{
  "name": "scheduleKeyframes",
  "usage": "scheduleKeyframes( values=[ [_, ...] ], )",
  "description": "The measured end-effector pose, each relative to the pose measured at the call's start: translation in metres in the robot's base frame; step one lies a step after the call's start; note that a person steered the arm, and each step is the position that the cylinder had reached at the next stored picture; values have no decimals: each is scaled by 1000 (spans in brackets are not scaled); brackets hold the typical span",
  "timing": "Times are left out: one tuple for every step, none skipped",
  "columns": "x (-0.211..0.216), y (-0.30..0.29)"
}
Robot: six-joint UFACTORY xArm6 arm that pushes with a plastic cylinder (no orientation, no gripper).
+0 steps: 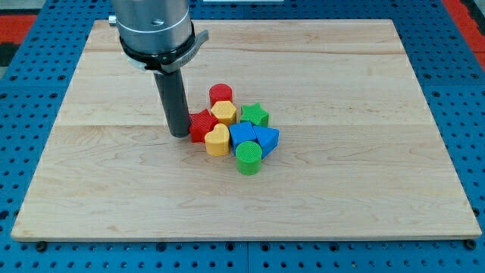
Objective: Nudge green circle up a bit
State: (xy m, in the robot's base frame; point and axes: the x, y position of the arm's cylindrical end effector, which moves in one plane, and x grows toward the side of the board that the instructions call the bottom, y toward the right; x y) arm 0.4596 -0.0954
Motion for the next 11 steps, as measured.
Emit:
scheduleKeyframes(
  values=[
    [9, 10],
    [20, 34],
    [21, 20],
    [21, -30],
    [21, -90],
    [21, -127],
    [32, -118],
    [39, -63],
    [57, -14],
    [87, 24],
    [88, 60]
  ],
)
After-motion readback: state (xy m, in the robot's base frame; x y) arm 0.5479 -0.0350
